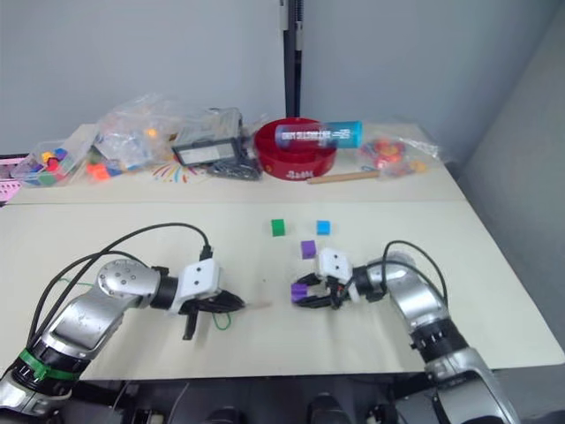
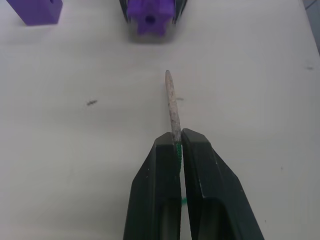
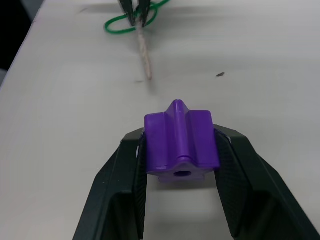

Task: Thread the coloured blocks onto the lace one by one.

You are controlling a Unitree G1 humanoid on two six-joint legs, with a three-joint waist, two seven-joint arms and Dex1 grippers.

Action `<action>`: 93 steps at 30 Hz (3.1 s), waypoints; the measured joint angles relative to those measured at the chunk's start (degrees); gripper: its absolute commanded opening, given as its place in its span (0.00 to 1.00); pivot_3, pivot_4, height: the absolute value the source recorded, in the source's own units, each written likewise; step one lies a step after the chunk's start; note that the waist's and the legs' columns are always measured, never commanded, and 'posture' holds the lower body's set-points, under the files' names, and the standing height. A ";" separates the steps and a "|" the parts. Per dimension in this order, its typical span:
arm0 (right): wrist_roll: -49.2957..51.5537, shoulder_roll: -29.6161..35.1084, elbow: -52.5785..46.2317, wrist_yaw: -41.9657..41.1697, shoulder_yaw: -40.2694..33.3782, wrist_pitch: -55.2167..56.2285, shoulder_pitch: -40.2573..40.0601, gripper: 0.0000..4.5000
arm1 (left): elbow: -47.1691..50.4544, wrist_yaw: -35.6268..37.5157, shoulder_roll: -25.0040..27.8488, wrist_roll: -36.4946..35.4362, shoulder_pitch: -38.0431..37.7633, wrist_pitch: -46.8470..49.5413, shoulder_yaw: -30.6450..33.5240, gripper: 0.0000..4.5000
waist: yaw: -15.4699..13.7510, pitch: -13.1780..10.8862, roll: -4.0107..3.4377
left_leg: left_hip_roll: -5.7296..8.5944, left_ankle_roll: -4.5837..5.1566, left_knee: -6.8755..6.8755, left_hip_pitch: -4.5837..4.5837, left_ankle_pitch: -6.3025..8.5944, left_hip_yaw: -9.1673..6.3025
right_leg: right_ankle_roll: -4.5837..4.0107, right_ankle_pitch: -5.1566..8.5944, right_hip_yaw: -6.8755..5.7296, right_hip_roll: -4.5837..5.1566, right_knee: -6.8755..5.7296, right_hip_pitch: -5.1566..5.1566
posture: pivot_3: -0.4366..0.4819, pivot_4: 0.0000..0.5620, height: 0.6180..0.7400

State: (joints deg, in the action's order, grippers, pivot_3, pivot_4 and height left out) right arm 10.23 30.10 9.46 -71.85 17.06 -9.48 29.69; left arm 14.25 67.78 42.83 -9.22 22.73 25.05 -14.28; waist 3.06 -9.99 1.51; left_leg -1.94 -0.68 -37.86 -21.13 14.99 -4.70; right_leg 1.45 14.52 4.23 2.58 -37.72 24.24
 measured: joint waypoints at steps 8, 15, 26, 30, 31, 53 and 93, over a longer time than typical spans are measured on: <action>-3.03 -0.85 -9.21 8.52 1.61 -7.80 -4.20 0.31 | -0.10 -1.02 0.01 2.48 3.96 4.26 -4.57 0.00 | -0.04 0.00 0.00 | 0.00 -0.01 -0.01 0.09 -0.01 0.02 | -0.01 0.00 0.01 -0.04 -0.07 -0.05 | 0.48 0.27 1.00; -3.38 -0.68 -10.58 9.92 2.09 -8.15 -4.76 0.31 | -0.05 -1.93 0.01 4.22 5.45 6.40 -6.99 0.00 | 0.25 0.01 0.01 | 0.00 -0.02 -0.02 0.11 -0.01 0.01 | -0.01 0.00 0.01 -0.05 -0.14 -0.05 | 0.48 0.27 1.00; -3.48 -0.25 -11.50 10.26 2.60 -8.10 -5.08 0.31 | -0.25 -3.31 -1.43 4.67 7.11 6.59 -7.19 0.00 | 0.30 0.01 0.01 | 0.00 -0.02 -0.02 0.11 -0.01 0.01 | -0.01 0.00 0.01 -0.05 -0.14 -0.05 | 0.48 0.27 1.00; -3.96 -0.22 -12.01 10.35 2.75 -8.25 -5.07 0.31 | -0.24 -3.63 -2.16 4.68 7.29 6.83 -7.57 0.00 | 0.31 0.01 0.01 | 0.00 -0.02 -0.02 0.11 -0.01 0.01 | -0.01 0.00 0.01 -0.05 -0.14 -0.05 | 0.48 0.27 1.00; -4.08 -0.22 -12.19 10.42 2.77 -8.42 -5.08 0.31 | -0.24 -3.67 -2.19 4.70 7.31 6.98 -7.67 0.00 | 0.32 0.01 0.01 | 0.00 -0.02 -0.02 0.11 -0.01 0.01 | -0.01 0.00 0.01 -0.05 -0.14 -0.05 | 0.48 0.27 1.00; -4.97 0.06 -15.13 10.94 2.39 -10.86 -5.94 0.31 | -2.53 -2.35 -3.76 7.00 8.77 7.11 -9.46 0.00 | -0.32 0.01 0.02 | 0.00 -0.02 -0.03 0.11 -0.01 0.01 | -0.01 0.00 0.01 -0.05 -0.10 -0.07 | 0.48 0.27 1.00; -2.35 -0.80 -3.77 5.85 1.55 4.40 -5.25 0.31 | 1.03 0.53 0.83 4.61 8.61 7.73 -8.53 0.00 | -0.38 0.01 0.02 | 0.00 -0.01 -0.03 0.11 -0.01 0.01 | -0.01 0.00 0.01 -0.05 -0.11 -0.08 | 0.48 0.27 1.00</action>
State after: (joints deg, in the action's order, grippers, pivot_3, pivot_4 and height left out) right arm 7.88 29.30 5.69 -66.00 18.61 -5.08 24.44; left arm 15.28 68.31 43.66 -4.61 31.35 32.79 -22.81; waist 2.68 -9.98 1.52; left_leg -1.94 -0.69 -37.89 -21.02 14.98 -4.69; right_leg 1.44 14.52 4.24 2.53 -37.83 24.16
